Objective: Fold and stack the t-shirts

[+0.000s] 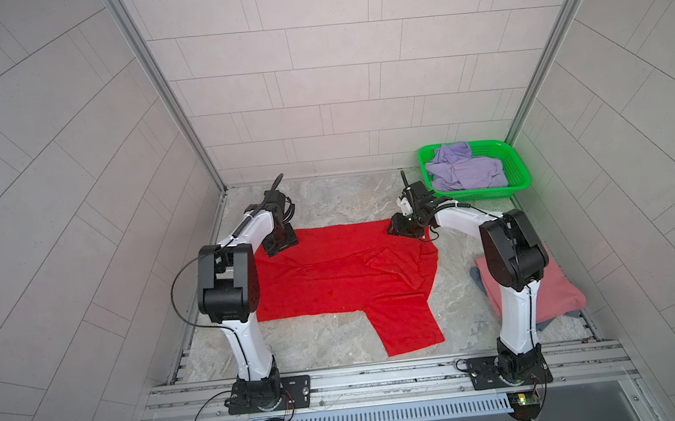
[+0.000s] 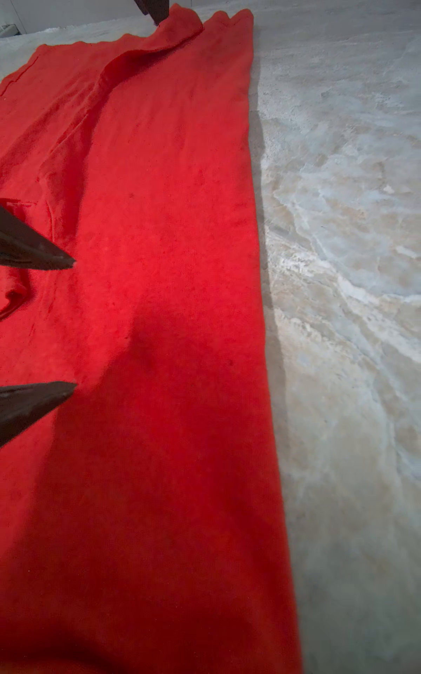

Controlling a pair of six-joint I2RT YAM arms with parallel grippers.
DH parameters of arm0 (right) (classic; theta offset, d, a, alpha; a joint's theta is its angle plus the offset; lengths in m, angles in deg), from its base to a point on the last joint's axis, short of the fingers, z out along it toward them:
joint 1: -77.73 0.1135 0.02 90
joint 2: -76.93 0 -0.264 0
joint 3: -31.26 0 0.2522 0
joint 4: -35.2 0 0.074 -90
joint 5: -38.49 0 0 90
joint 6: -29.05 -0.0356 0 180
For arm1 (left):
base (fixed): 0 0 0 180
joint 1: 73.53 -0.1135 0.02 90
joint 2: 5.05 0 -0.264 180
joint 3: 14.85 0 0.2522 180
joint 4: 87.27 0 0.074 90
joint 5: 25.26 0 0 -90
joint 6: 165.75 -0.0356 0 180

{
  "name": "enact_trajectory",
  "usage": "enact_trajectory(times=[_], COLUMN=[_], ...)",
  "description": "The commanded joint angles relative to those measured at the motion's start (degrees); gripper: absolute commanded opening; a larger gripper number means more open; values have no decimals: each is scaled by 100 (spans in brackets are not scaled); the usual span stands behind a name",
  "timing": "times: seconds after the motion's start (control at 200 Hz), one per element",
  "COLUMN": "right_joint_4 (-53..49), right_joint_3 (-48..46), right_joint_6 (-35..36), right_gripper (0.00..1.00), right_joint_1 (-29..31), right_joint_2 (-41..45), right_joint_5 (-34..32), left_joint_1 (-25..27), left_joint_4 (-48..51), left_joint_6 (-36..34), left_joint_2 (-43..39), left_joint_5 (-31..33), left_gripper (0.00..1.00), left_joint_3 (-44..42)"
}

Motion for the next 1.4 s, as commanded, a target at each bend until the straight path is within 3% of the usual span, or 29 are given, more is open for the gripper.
enact_trajectory(times=[0.0,0.525,0.831,1.151,1.396], right_joint_4=[-130,-34,-19,44,46], right_joint_3=[69,-123,-143,-168,-182], right_joint_6=[59,61,94,63,94], right_gripper=[50,50,51,50,50], right_joint_1=[-53,-163,-181,-233,-304], right_joint_2=[-118,-179,-224,-258,-293], right_joint_5=[-109,-56,11,22,101], left_joint_1=[36,-86,-87,2,36], left_joint_4=[337,355,213,343,277], left_joint_6=[-77,37,57,121,181], left_joint_2=[20,281,63,380,42], left_joint_5=[501,678,251,511,83], left_gripper=[60,66,70,72,75], left_joint_3=[-130,-437,-332,-265,-140])
